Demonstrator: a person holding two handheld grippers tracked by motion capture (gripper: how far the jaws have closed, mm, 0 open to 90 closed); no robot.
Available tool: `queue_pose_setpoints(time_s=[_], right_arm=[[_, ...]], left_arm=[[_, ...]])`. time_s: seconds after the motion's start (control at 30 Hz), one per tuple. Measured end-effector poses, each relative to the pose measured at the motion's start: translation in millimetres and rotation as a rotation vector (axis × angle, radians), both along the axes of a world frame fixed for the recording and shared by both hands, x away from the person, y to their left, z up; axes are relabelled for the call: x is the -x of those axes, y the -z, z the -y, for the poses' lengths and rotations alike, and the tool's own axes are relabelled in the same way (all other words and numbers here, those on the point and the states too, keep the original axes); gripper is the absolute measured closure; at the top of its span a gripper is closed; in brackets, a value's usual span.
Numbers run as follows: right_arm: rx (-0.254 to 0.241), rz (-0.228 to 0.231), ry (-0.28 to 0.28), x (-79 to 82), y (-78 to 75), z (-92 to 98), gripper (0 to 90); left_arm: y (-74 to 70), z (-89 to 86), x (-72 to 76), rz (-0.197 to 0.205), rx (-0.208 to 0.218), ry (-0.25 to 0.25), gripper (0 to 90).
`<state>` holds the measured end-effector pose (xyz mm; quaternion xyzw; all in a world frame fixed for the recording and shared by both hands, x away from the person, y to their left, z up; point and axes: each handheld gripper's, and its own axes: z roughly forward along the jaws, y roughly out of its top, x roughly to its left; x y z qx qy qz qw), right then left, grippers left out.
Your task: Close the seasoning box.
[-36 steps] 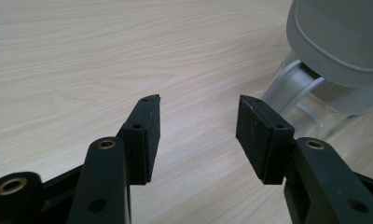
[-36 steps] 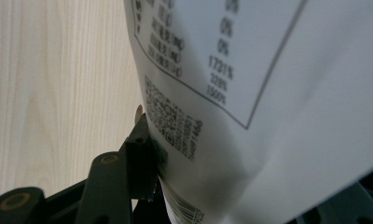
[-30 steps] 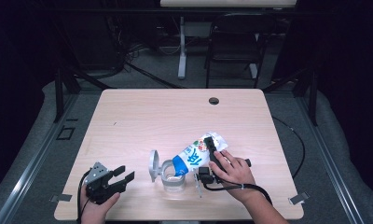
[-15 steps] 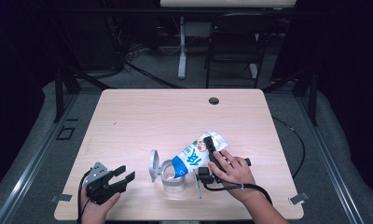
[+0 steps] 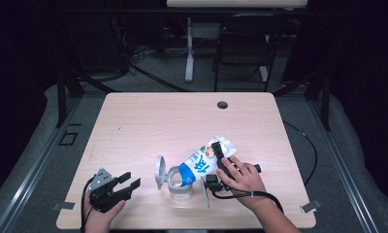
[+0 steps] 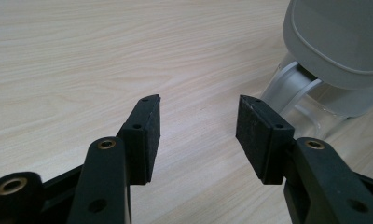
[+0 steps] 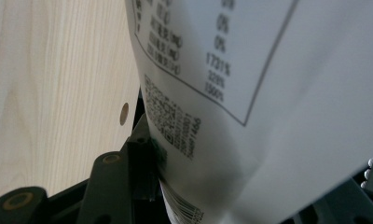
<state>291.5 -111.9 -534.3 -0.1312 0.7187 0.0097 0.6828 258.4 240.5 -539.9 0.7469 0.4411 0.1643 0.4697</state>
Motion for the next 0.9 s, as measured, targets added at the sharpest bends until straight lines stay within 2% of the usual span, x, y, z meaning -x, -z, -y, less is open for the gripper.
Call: queue_pose_setpoints(time_s=[0.1, 0.4, 0.9], right_arm=[[0.015, 0.003, 0.014, 1.5, -1.3, -0.6, 48.9], [0.009, 0.003, 0.004, 1.5, -0.4, -0.4, 49.1], [0.035, 0.027, -0.003, 3.3, -2.0, -2.5, 50.1]], left_arm=[[0.4, 0.3, 0.0, 0.000, 0.005, -0.002, 50.4], [-0.2, 0.9, -0.1, -0.004, -0.004, 0.004, 50.4], [0.0, 0.8, 0.3, 0.002, 0.003, 0.001, 50.4]])
